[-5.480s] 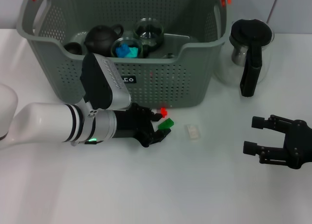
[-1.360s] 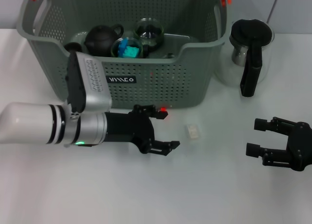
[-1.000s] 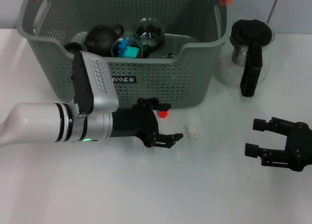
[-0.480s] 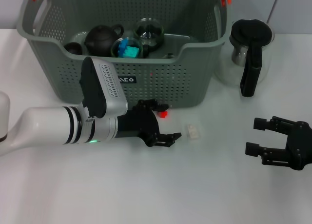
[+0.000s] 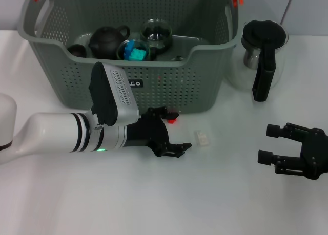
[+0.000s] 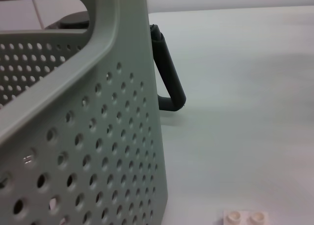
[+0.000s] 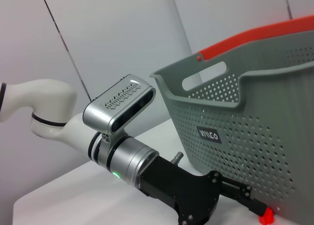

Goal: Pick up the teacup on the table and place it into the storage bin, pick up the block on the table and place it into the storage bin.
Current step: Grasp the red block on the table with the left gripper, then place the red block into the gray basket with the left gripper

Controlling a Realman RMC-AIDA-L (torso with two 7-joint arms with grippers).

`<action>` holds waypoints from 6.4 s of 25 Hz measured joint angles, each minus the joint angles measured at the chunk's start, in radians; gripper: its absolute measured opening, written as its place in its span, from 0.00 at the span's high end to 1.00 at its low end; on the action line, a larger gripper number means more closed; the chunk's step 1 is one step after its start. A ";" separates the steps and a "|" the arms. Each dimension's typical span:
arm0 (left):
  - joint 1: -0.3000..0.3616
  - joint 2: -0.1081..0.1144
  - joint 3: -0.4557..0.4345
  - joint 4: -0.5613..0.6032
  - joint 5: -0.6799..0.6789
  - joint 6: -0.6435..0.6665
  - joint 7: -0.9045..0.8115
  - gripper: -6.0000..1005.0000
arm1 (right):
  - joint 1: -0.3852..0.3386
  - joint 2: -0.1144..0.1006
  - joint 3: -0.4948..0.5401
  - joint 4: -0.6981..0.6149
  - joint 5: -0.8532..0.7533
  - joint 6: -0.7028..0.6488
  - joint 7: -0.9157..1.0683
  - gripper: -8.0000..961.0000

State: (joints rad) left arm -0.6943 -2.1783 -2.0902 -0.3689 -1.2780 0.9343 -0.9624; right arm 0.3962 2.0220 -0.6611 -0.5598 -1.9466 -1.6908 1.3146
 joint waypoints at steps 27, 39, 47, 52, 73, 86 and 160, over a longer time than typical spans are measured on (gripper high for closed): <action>0.348 0.013 0.246 -0.532 0.014 0.103 -0.320 0.16 | -0.002 -0.002 0.012 -0.005 0.000 -0.002 0.003 0.05; 0.341 0.014 0.205 -0.504 0.101 0.033 -0.418 0.16 | 0.002 -0.004 0.012 -0.002 0.000 0.004 0.003 0.05; 0.292 0.010 0.182 -0.431 0.102 -0.011 -0.413 0.16 | -0.002 -0.001 0.007 0.001 0.000 0.001 0.003 0.05; 0.276 0.009 0.182 -0.412 0.101 -0.020 -0.412 0.16 | -0.002 -0.001 0.005 0.002 -0.001 -0.001 0.003 0.05; 0.335 0.008 0.081 -0.523 0.150 0.216 -0.476 0.18 | -0.005 -0.002 0.005 0.001 -0.002 -0.003 0.000 0.05; 0.251 0.011 0.091 -0.415 0.161 0.154 -0.442 0.19 | -0.005 0.000 0.005 0.001 -0.001 0.004 -0.005 0.05; -0.072 0.107 -0.224 -0.574 0.220 0.195 -0.843 0.70 | 0.010 0.009 0.005 0.002 -0.028 -0.001 -0.002 0.05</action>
State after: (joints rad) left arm -0.7668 -2.0709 -2.3144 -0.9433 -1.0580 1.1296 -1.8053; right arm 0.4066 2.0311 -0.6562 -0.5580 -1.9750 -1.6923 1.3124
